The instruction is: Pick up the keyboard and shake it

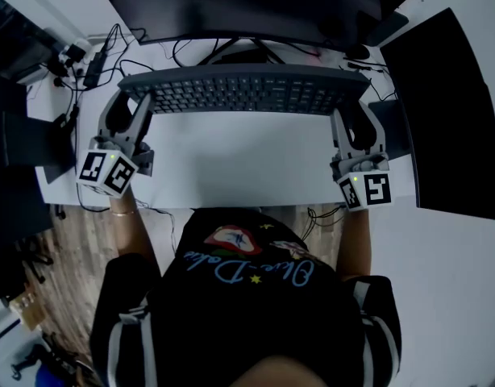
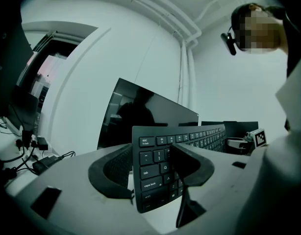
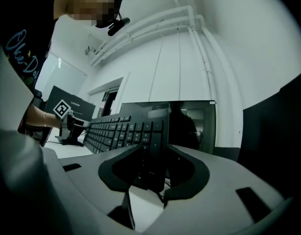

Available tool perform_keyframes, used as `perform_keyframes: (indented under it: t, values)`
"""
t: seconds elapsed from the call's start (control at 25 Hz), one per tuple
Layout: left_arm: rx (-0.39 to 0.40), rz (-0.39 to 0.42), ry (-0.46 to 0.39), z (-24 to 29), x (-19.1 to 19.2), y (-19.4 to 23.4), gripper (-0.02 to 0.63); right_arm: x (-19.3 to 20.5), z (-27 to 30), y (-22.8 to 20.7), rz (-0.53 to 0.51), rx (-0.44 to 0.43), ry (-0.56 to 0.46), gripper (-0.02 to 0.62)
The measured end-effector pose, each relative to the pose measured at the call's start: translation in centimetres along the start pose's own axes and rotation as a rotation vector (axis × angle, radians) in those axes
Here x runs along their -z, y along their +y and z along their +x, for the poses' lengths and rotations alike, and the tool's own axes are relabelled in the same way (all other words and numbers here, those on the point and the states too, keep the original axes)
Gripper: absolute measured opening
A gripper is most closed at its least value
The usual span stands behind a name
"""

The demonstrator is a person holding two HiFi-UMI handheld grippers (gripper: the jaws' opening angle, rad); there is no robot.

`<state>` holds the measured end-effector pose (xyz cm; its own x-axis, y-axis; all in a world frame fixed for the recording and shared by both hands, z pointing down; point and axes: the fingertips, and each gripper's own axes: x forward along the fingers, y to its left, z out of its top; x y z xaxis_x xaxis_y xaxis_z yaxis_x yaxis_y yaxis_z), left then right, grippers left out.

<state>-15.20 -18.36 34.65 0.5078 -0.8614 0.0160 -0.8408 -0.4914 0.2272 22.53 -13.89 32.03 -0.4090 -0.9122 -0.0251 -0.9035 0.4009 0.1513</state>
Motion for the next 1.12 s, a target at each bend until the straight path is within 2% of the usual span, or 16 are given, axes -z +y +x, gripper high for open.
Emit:
perform_keyframes:
  t: [0.64, 1.12]
  values:
    - [-0.042, -0.097, 0.204, -0.3, 8.3, 3.0, 0.227, 8.4, 0.7, 2.0, 0.143, -0.004, 0.195, 0.14]
    - [-0.043, -0.137, 0.338, 0.0, 13.5, 3.6, 0.227, 14.3, -0.1, 2.5, 0.24, 0.001, 0.34, 0.14]
